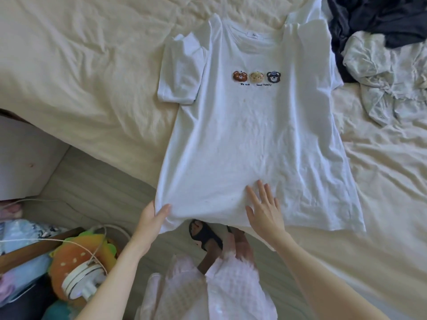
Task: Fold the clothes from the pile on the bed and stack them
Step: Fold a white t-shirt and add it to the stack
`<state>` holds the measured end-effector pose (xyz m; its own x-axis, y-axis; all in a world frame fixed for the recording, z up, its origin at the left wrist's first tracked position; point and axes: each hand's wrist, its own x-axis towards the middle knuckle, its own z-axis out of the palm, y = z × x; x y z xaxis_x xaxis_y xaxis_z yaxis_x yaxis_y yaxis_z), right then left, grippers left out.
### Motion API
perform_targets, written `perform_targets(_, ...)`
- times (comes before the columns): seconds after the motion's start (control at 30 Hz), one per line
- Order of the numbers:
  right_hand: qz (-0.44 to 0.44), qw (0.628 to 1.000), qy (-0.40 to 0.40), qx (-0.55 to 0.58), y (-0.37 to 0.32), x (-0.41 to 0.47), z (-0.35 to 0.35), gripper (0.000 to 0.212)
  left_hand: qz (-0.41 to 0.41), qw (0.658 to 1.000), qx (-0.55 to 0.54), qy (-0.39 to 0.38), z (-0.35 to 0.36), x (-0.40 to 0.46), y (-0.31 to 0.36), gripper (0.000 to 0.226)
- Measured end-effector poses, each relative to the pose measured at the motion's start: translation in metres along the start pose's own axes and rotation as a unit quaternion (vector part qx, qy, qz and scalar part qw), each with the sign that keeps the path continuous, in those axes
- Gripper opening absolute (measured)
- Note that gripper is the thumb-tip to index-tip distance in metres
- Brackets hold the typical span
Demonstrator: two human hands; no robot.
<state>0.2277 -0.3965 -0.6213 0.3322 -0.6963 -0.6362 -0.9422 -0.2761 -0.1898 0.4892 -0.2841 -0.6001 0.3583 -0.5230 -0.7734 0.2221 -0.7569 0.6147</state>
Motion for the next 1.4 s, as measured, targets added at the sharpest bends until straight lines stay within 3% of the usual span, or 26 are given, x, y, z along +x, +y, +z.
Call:
perform_targets(0.3,-0.012,0.995,-0.08,0.052,-0.001,-0.025,0.01,0.053,0.035,0.987,0.112,0.11,0.0,-0.019,-0.022,0.012)
perform_targets(0.4,0.006,0.99,-0.114,0.08,0.007,-0.036,0.013,0.051,-0.007,0.977,0.173,0.122,0.0,-0.014,-0.026,0.012)
perform_targets(0.47,0.027,0.99,-0.103,0.09,0.017,-0.043,0.013,0.05,-0.061,0.967,0.226,0.104,0.002,-0.01,-0.027,0.015)
perform_targets(0.57,0.074,0.991,-0.015,0.107,0.04,-0.051,0.006,0.044,-0.081,0.948,0.299,0.073,0.013,-0.011,-0.025,0.049)
perform_targets(0.67,0.144,0.97,0.112,0.158,0.074,-0.056,-0.008,0.035,0.009,0.933,0.354,0.069,0.048,-0.022,-0.02,0.061)
perform_targets(0.83,0.3,0.907,0.24,0.174,0.153,-0.048,-0.038,0.032,0.159,0.895,0.414,-0.048,0.143,-0.036,-0.012,0.06)
perform_targets(0.93,0.363,0.89,0.197,0.195,0.198,-0.036,-0.053,0.044,0.22,0.847,0.477,-0.088,0.2,-0.036,-0.006,0.06)
perform_targets(1.03,0.32,0.921,0.129,0.183,0.216,-0.029,-0.051,0.045,0.225,0.812,0.524,-0.128,0.251,-0.037,0.001,0.06)
perform_targets(1.17,0.267,0.932,0.156,0.191,0.224,-0.022,-0.036,0.029,0.218,0.788,0.557,-0.147,0.302,-0.034,0.013,0.062)
perform_targets(1.33,0.271,0.875,0.16,0.367,0.246,-0.024,-0.034,0.011,0.239,0.742,0.607,-0.153,0.341,-0.031,0.024,0.068)
perform_targets(1.4,0.277,0.846,0.131,0.436,0.252,-0.029,-0.033,0.018,0.235,0.724,0.626,-0.171,0.354,-0.029,0.025,0.069)
